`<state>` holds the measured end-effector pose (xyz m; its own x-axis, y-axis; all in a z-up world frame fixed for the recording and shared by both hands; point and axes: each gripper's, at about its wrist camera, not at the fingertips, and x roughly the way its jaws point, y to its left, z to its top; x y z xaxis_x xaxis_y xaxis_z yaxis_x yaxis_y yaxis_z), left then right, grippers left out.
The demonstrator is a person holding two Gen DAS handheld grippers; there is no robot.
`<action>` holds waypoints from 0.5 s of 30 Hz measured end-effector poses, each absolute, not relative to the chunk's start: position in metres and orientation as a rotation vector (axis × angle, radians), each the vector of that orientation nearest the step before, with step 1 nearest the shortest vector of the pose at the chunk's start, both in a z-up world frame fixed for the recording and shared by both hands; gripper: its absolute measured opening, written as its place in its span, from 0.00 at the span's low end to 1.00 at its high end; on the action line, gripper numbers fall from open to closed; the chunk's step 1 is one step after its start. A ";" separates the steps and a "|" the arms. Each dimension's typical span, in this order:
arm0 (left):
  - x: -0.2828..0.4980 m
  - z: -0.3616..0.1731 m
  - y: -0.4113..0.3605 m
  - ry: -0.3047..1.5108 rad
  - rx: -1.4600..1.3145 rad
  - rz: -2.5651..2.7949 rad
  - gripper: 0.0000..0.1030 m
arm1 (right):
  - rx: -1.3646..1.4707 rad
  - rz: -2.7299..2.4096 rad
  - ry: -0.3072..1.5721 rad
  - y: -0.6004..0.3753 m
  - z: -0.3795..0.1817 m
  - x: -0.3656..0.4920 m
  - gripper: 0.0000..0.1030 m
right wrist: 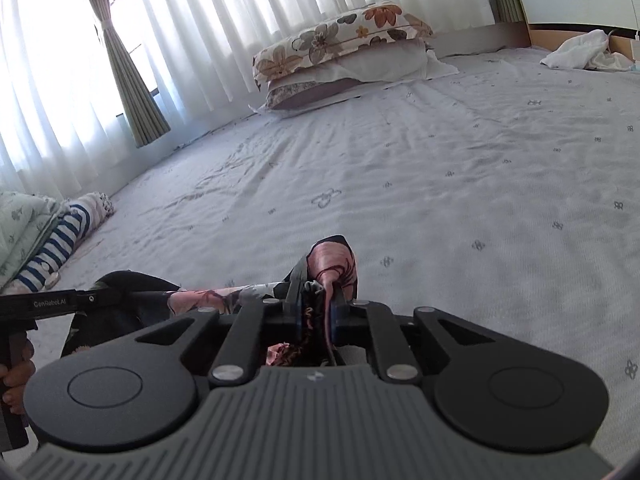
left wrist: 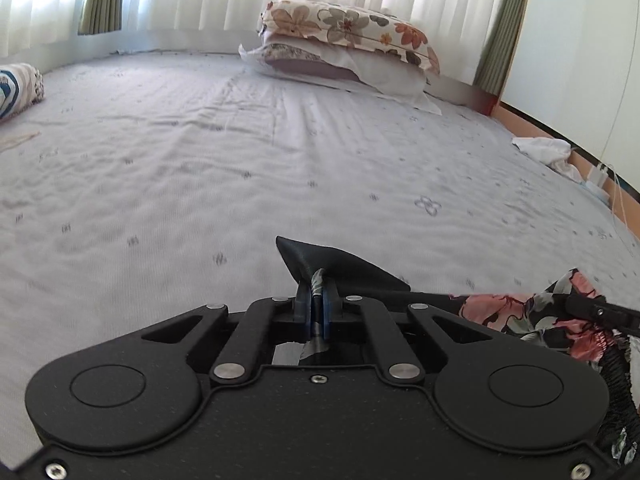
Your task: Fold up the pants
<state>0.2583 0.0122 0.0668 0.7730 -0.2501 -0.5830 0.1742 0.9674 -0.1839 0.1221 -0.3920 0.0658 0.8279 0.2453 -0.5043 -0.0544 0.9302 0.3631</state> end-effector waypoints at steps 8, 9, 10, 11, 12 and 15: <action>0.297 0.035 0.003 0.743 -0.106 -0.148 0.08 | 0.334 0.106 0.645 -0.388 0.045 0.160 0.17; 0.298 0.030 0.001 0.750 -0.093 -0.144 0.09 | 0.337 0.098 0.656 -0.389 0.041 0.161 0.17; 0.298 0.028 0.000 0.753 -0.078 -0.138 0.11 | 0.343 0.091 0.666 -0.390 0.039 0.163 0.19; 0.298 0.026 -0.002 0.753 -0.061 -0.132 0.16 | 0.351 0.082 0.677 -0.392 0.035 0.164 0.24; 0.297 0.026 -0.004 0.754 -0.039 -0.118 0.20 | 0.354 0.068 0.687 -0.393 0.034 0.164 0.42; 0.287 0.034 -0.007 0.745 0.009 -0.090 0.43 | 0.328 0.042 0.660 -0.394 0.041 0.154 0.58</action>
